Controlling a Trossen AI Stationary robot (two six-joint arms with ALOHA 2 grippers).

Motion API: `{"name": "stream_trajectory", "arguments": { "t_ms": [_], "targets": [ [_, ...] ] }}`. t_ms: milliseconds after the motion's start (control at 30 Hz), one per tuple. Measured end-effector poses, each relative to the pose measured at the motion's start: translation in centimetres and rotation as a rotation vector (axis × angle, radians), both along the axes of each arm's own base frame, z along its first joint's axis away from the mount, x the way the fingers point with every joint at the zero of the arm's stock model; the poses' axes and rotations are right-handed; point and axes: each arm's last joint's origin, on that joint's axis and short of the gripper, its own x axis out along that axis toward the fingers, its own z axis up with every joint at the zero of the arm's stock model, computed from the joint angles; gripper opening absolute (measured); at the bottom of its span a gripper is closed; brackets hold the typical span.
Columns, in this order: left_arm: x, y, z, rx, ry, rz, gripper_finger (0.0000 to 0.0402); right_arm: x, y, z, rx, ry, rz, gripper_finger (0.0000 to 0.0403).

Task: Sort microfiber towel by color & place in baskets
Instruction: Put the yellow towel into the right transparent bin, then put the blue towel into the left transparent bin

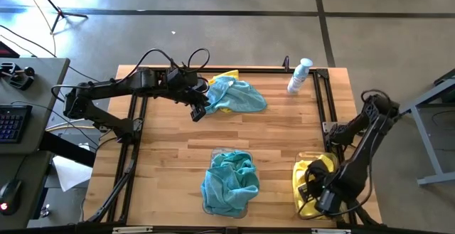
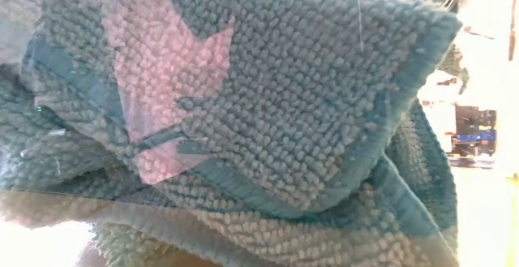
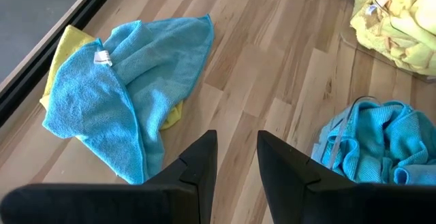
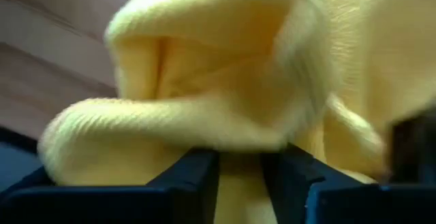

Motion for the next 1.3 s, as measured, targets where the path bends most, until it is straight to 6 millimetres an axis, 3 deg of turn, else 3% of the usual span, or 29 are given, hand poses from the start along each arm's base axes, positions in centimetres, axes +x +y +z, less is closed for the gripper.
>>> {"name": "stream_trajectory", "arguments": {
  "t_ms": [267,433,667,1033,1167,1300],
  "targets": [
    [0.0,0.0,0.0,0.000,0.000,0.000,0.0091,-0.5,-0.8,-7.5,0.060,-0.037,-0.018,0.0053],
    [0.0,0.0,0.0,0.000,0.001,0.000,0.0091,-0.8,-1.3,-8.7,0.063,-0.040,-0.034,0.0046],
    [0.0,0.0,0.0,0.000,0.001,0.000,0.0091,-0.4,-0.7,-6.2,0.010,-0.006,0.007,0.0059],
    [0.0,0.0,0.0,0.001,0.001,0.000,0.0091,0.1,0.1,1.7,-0.018,0.006,0.099,0.0107],
    [0.0,0.0,0.0,0.000,0.000,0.001,0.0091,0.1,0.0,3.9,-0.024,-0.002,0.197,0.0115],
    [0.0,0.0,0.0,-0.027,-0.010,0.032,0.0091,-0.4,-0.7,5.3,-0.159,-0.048,0.287,0.0102]
  ]
}}
